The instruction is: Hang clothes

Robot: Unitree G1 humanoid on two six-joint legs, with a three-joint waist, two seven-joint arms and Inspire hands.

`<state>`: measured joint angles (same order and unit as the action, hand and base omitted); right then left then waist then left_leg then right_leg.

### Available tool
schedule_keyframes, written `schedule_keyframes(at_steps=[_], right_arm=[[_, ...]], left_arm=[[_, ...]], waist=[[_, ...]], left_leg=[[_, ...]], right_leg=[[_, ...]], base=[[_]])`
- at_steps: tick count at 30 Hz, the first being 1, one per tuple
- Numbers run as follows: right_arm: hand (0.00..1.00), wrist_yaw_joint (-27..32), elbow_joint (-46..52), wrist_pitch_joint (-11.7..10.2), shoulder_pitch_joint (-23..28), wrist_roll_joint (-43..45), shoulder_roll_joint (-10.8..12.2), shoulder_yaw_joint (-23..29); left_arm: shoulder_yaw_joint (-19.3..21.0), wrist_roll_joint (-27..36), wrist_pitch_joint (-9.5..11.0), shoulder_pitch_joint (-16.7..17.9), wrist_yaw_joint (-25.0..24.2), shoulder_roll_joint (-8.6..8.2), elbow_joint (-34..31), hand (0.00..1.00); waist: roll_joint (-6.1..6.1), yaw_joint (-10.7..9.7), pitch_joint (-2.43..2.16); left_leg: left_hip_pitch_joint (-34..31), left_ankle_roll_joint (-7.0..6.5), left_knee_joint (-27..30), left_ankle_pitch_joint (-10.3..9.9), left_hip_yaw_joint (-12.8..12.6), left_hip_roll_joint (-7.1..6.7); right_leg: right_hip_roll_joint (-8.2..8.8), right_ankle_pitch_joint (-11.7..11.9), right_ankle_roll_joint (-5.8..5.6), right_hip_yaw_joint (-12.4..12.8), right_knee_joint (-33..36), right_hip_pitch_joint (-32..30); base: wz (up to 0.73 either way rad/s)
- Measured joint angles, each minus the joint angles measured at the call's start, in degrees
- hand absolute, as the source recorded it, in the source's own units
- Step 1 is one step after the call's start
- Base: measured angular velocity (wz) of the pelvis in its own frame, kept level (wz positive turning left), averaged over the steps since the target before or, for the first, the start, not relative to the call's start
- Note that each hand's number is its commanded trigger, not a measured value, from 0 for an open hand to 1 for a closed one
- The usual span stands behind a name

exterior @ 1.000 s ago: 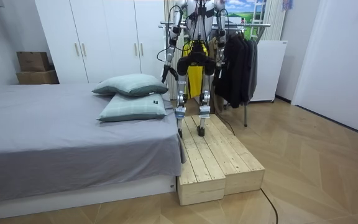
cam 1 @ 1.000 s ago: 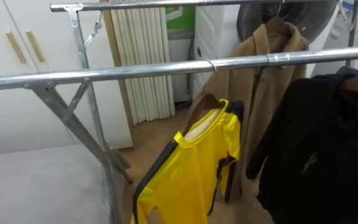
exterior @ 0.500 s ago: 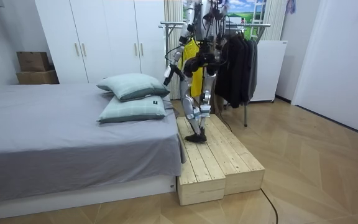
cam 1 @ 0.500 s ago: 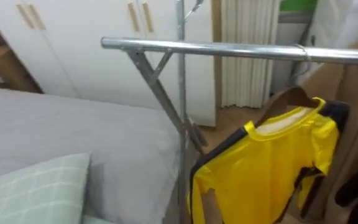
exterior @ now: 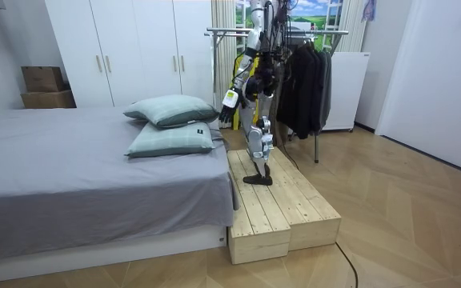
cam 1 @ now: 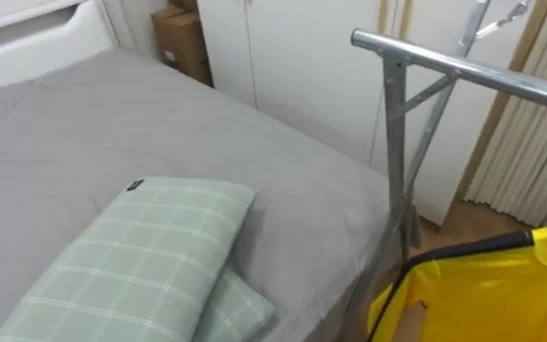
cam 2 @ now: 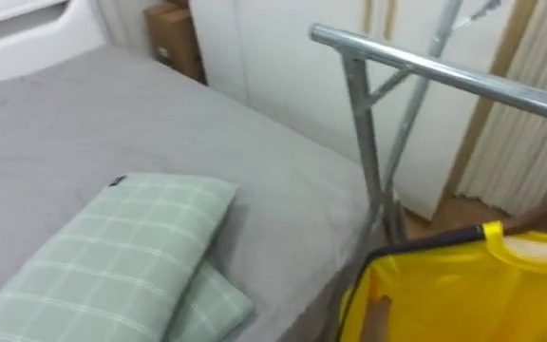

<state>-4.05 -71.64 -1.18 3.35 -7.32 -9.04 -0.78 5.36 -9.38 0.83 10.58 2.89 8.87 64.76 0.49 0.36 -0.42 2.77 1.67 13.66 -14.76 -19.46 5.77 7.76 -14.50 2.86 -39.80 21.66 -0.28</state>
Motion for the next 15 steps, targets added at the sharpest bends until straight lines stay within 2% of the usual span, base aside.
schedule_keyframes(at_steps=[1,2,3,5,6,8,11,12,13,15], right_arm=[[0.00,0.39,0.09,-0.01,-0.03,0.15,-0.01,0.17],[0.00,0.55,0.14,0.04,-0.01,0.17,0.03,0.38],[0.00,0.75,0.20,0.12,0.06,0.15,0.02,0.36],[0.00,1.95,0.51,1.39,0.03,0.02,0.00,0.37],[0.00,2.27,0.52,1.60,-0.01,0.15,-0.01,0.39],[0.00,2.54,0.64,2.15,-0.59,1.62,-0.06,1.48],[0.00,2.38,0.56,2.11,-1.78,3.18,-0.03,2.06],[0.00,2.32,0.48,2.03,-2.11,3.13,0.04,2.02],[0.00,2.34,0.25,2.00,-3.01,3.27,0.15,1.96],[0.00,2.63,-0.22,1.88,-4.72,3.62,0.39,1.60]], left_arm=[[0.07,1.36,0.12,-0.20,0.09,-0.16,0.65,0.00],[0.07,3.12,0.48,-0.28,0.09,-0.18,1.19,0.00],[0.08,3.73,0.68,-0.22,0.09,-0.17,1.36,0.00],[0.10,5.51,1.02,0.18,0.26,-0.15,1.64,0.00],[0.23,5.48,1.02,0.21,0.27,-0.15,1.78,0.00],[1.37,4.76,0.94,0.62,0.30,-0.13,2.76,0.00],[1.68,4.70,0.28,1.77,0.50,0.21,3.29,0.00],[1.60,4.73,0.07,1.79,0.57,0.28,3.52,0.00],[1.43,4.80,-0.06,1.85,0.89,0.26,4.00,0.00],[1.20,4.79,-0.10,2.11,1.42,0.07,5.00,0.00]], waist=[[-0.31,-0.27,0.09],[-0.32,-0.32,0.17],[-0.19,-0.15,0.24],[-0.51,-0.05,0.42],[-0.76,0.10,0.41],[-1.21,1.28,0.41],[-1.55,1.48,0.52],[-1.61,1.49,0.59],[-1.46,2.18,0.90],[-1.55,3.41,1.14]], left_leg=[[-0.07,-0.72,-0.07,0.42,2.70,-0.80],[-0.13,-1.33,-0.12,0.78,4.93,-1.55],[-0.21,-1.57,-0.09,0.89,6.32,-1.93],[-0.64,-2.73,-0.05,1.43,11.51,-3.93],[-0.83,-3.01,-0.07,1.61,12.71,-4.48],[-2.09,-3.99,0.25,2.24,16.54,-6.62],[-4.02,-4.39,2.38,2.34,20.52,-8.39],[-4.30,-4.44,2.78,2.37,21.17,-8.68],[-4.53,-4.59,3.18,2.27,21.41,-8.78],[-4.99,-4.62,3.34,2.25,21.65,-8.85]], right_leg=[[-0.08,0.47,-0.88,5.48,-0.03,0.56],[-0.09,0.97,-1.73,8.98,-0.01,1.26],[-0.13,1.24,-2.18,10.51,-0.04,1.69],[-0.30,1.78,-3.75,15.57,-0.70,3.47],[-0.37,1.89,-4.04,16.31,-1.59,4.11],[-0.74,2.54,-5.29,18.96,-5.35,6.02],[-0.95,2.95,-5.84,21.67,-8.81,7.96],[-0.98,3.02,-5.97,22.25,-9.47,8.34],[-1.17,3.25,-6.36,23.41,-10.37,8.61],[-1.42,3.41,-6.61,24.23,-11.40,9.00]], base=[[1.16],[1.16],[1.15],[1.17],[1.07],[0.83],[0.72],[0.55],[0.25],[0.06]])
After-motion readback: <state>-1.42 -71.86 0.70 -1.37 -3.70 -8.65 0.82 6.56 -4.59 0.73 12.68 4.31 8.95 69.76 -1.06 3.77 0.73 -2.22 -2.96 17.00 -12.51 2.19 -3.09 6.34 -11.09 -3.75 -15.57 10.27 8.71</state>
